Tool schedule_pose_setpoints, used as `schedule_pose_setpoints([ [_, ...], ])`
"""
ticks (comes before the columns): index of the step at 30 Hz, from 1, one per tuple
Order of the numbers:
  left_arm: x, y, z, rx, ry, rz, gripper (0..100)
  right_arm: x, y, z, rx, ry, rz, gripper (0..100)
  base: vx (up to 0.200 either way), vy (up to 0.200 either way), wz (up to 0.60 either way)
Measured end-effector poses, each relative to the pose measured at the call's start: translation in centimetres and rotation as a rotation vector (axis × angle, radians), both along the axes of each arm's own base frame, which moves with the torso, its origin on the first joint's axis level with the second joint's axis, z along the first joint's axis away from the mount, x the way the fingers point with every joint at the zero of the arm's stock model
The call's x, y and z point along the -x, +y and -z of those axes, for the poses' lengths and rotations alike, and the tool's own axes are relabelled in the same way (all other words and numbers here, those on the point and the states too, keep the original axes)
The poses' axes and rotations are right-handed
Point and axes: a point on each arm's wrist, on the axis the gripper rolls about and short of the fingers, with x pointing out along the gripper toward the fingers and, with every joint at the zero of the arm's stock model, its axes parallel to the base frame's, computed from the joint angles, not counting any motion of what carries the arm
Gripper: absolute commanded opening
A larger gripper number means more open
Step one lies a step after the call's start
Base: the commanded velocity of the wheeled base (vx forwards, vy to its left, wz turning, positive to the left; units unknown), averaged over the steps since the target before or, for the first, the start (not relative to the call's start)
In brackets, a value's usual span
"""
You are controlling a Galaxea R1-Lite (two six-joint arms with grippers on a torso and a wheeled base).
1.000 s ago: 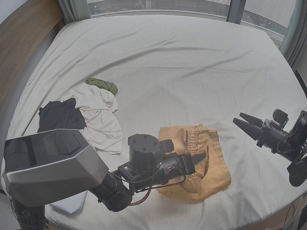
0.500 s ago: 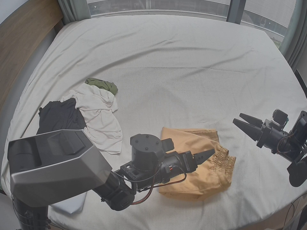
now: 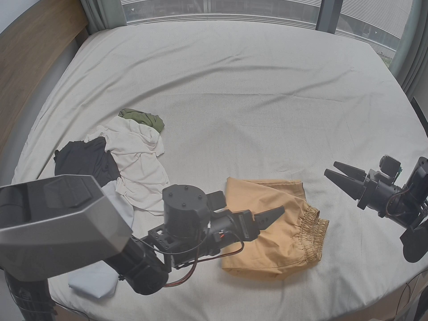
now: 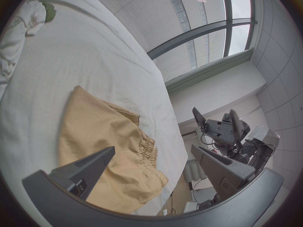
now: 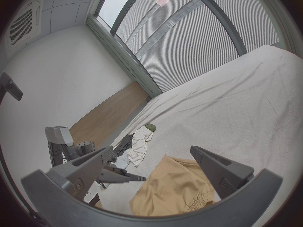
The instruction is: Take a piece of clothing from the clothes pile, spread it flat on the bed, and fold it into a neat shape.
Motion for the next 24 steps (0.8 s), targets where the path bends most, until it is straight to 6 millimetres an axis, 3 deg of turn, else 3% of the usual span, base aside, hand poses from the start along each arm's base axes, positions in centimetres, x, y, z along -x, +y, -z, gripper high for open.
schedule_pose_setpoints([
  [9,0.9,6.0,-1.9,-0.045,-0.043,-0.101,100,0.2,-0.5,1.5,0.026,0.056,0.023,100,0.000,0.000,0.00],
  [15,1.7,9.2,-2.3,-0.053,-0.064,-0.164,100,-0.5,-1.6,4.2,0.115,0.104,0.074,100,0.000,0.000,0.00],
  [24,1.8,11.4,-2.3,-0.083,-0.087,-0.214,100,-0.8,-3.4,8.0,0.174,0.237,0.137,100,0.000,0.000,0.00],
])
